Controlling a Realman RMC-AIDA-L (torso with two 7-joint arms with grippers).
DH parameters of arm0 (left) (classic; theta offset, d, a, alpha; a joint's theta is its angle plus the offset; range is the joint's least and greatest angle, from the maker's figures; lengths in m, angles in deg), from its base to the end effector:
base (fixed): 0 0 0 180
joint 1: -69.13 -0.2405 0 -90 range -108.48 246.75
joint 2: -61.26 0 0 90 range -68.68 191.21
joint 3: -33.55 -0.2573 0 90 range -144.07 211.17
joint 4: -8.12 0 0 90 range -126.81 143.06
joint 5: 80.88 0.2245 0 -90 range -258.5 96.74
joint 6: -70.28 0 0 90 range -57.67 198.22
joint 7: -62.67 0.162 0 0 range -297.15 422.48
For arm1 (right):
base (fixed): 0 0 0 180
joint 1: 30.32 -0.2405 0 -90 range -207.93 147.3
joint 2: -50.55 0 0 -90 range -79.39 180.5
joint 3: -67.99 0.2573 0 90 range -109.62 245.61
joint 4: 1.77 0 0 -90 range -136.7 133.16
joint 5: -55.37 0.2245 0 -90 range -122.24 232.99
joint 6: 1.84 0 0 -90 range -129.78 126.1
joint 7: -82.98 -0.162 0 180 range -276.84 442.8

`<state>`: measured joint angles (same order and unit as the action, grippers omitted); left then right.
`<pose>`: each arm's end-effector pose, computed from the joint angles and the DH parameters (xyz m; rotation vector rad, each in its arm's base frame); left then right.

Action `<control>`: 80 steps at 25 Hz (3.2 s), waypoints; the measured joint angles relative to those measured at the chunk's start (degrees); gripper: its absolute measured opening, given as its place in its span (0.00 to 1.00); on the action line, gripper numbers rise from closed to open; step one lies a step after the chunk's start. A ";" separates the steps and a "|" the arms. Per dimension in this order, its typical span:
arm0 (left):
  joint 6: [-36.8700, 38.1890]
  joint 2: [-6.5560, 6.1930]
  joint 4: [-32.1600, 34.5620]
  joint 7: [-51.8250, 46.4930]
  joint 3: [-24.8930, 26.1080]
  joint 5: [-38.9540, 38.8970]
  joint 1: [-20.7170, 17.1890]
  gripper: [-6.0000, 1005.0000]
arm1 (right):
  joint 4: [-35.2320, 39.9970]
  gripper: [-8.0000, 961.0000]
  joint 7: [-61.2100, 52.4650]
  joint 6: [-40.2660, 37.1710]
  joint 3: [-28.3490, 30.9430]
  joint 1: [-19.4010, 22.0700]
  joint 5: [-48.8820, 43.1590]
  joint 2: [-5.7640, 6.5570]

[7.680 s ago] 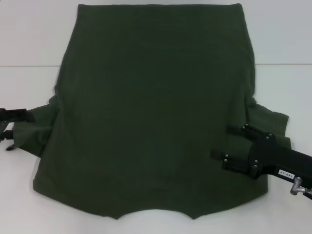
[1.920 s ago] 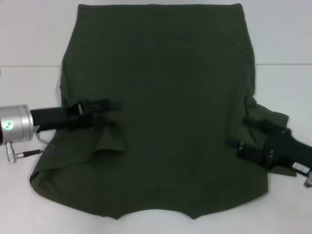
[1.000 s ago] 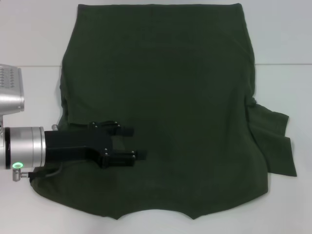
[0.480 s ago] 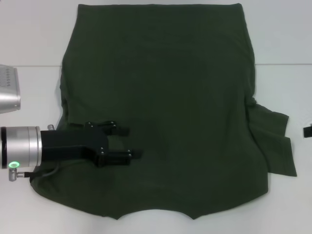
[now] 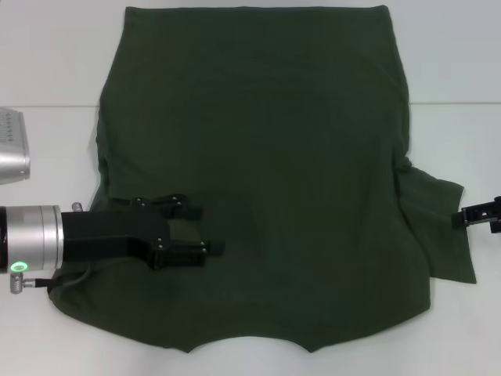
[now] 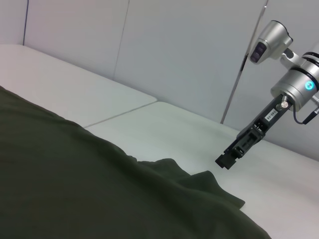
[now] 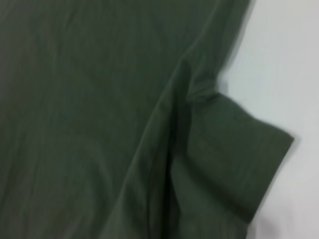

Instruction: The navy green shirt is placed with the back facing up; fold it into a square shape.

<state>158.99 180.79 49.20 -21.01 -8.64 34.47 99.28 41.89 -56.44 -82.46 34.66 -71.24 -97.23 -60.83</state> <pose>-0.2588 0.3516 -0.0161 -2.7523 -0.6574 -0.6481 0.3172 0.4076 0.0621 -2.1290 1.6499 0.0116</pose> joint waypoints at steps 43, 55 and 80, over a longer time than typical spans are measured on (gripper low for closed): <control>-0.03 0.00 0.23 -1.47 0.00 0.30 -0.05 0.80 | -4.84 0.58 -0.32 7.22 -7.42 -2.31 -0.06 -1.20; 0.11 -0.08 0.23 -1.49 -0.06 0.35 -0.30 0.80 | -4.69 0.11 -1.70 7.53 -10.14 -2.58 -0.15 -1.10; 0.39 -0.25 0.76 -1.67 0.00 0.40 -0.59 0.80 | 11.72 0.04 -1.22 -0.11 2.73 2.91 7.07 1.68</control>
<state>159.38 180.54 49.95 -22.68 -8.64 34.87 98.69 53.61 -57.67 -82.57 37.39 -68.33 -90.16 -59.16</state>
